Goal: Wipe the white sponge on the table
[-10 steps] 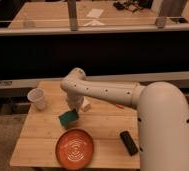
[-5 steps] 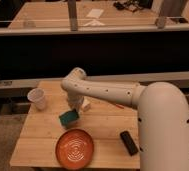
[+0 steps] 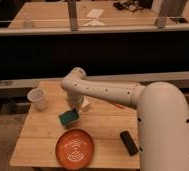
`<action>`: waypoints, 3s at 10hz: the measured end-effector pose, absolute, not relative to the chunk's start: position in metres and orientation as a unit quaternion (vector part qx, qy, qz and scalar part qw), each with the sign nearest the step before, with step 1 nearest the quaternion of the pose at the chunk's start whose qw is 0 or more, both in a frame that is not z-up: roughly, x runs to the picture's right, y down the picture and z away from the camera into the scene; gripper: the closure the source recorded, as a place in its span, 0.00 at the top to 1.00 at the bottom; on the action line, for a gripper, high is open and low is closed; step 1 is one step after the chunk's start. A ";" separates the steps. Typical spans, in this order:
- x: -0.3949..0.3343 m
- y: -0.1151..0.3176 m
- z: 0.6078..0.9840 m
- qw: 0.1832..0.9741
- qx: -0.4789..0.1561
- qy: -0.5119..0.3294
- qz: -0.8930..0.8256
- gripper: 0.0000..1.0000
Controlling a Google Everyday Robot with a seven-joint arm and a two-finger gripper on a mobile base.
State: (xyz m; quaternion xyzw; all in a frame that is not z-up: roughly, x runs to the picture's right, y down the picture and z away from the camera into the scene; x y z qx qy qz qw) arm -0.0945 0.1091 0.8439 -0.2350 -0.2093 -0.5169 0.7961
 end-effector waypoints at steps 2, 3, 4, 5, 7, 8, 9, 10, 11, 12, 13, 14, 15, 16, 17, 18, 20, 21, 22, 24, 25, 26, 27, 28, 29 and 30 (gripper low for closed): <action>-0.095 0.110 0.844 0.797 -0.236 -0.209 -0.515 0.04; -0.095 0.110 0.844 0.797 -0.236 -0.209 -0.515 0.04; -0.096 0.110 0.844 0.797 -0.236 -0.209 -0.515 0.04; -0.097 0.110 0.844 0.797 -0.235 -0.209 -0.516 0.04; -0.097 0.111 0.844 0.797 -0.236 -0.210 -0.515 0.04; -0.097 0.110 0.844 0.797 -0.236 -0.209 -0.514 0.04; -0.097 0.110 0.844 0.798 -0.236 -0.209 -0.514 0.04; -0.097 0.110 0.844 0.798 -0.236 -0.209 -0.514 0.04; -0.097 0.110 0.844 0.798 -0.236 -0.208 -0.514 0.04; -0.097 0.110 0.844 0.798 -0.236 -0.208 -0.514 0.04; -0.097 0.110 0.845 0.798 -0.236 -0.208 -0.514 0.04; -0.097 0.109 0.845 0.798 -0.236 -0.209 -0.514 0.04; -0.098 0.109 0.845 0.798 -0.235 -0.209 -0.514 0.04; -0.099 0.109 0.845 0.798 -0.235 -0.209 -0.515 0.04; -0.100 0.109 0.845 0.797 -0.235 -0.208 -0.515 0.04; -0.099 0.109 0.845 0.797 -0.235 -0.208 -0.515 0.04; -0.100 0.110 0.845 0.797 -0.235 -0.207 -0.516 0.04; -0.101 0.111 0.845 0.797 -0.235 -0.208 -0.517 0.04; -0.102 0.112 0.844 0.796 -0.235 -0.208 -0.518 0.04; -0.102 0.112 0.844 0.796 -0.234 -0.207 -0.519 0.04; -0.103 0.113 0.844 0.795 -0.234 -0.207 -0.520 0.04; -0.102 0.113 0.844 0.795 -0.234 -0.207 -0.520 0.04; -0.101 0.114 0.844 0.795 -0.234 -0.207 -0.520 0.04; -0.100 0.114 0.843 0.795 -0.234 -0.207 -0.519 0.04; -0.098 0.114 0.843 0.796 -0.234 -0.207 -0.519 0.04; -0.095 0.114 0.843 0.796 -0.234 -0.206 -0.518 0.04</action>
